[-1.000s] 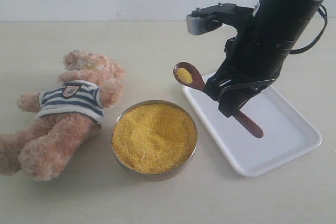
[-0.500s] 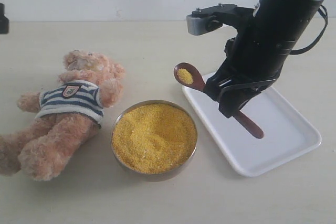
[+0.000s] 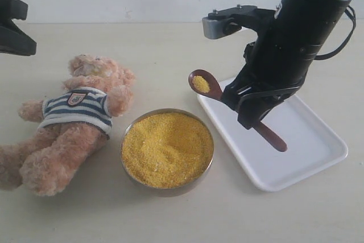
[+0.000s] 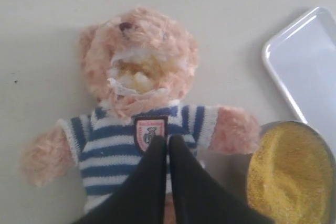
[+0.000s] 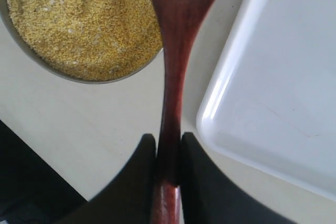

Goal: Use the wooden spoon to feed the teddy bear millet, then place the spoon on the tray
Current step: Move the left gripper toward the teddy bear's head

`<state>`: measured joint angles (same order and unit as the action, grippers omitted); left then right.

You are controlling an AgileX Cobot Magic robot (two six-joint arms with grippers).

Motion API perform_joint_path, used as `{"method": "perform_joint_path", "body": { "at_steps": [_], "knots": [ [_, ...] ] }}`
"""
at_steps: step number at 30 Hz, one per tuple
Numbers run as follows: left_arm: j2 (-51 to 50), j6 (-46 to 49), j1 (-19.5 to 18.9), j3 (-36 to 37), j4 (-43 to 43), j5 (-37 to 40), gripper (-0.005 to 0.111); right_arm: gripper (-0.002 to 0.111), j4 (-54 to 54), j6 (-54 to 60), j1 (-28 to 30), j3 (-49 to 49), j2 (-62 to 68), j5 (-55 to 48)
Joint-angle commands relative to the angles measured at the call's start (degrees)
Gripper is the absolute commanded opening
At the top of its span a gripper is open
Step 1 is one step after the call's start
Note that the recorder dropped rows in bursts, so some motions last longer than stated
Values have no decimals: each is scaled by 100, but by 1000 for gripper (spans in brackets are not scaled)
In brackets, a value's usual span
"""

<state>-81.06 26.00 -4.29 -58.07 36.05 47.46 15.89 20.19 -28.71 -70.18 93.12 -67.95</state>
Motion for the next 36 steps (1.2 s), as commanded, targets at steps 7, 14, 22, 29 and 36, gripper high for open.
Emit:
{"method": "perform_joint_path", "body": {
  "at_steps": [7,14,22,29,36],
  "knots": [
    [-151,1049,-312,-213,1310,600,4,0,23,33,21,-23,-64,-87],
    [-756,782,-685,-383,891,728,4,0,23,23,21,-23,-64,-190],
    [-1133,857,-511,-383,650,932,5,0,23,23,21,-23,-64,-58],
    [-1189,583,-118,-383,170,652,48,0,35,23,21,-23,-64,-45],
    [-1332,-275,122,-349,-973,672,52,0,71,33,21,-23,-64,-20]
  ]
}}
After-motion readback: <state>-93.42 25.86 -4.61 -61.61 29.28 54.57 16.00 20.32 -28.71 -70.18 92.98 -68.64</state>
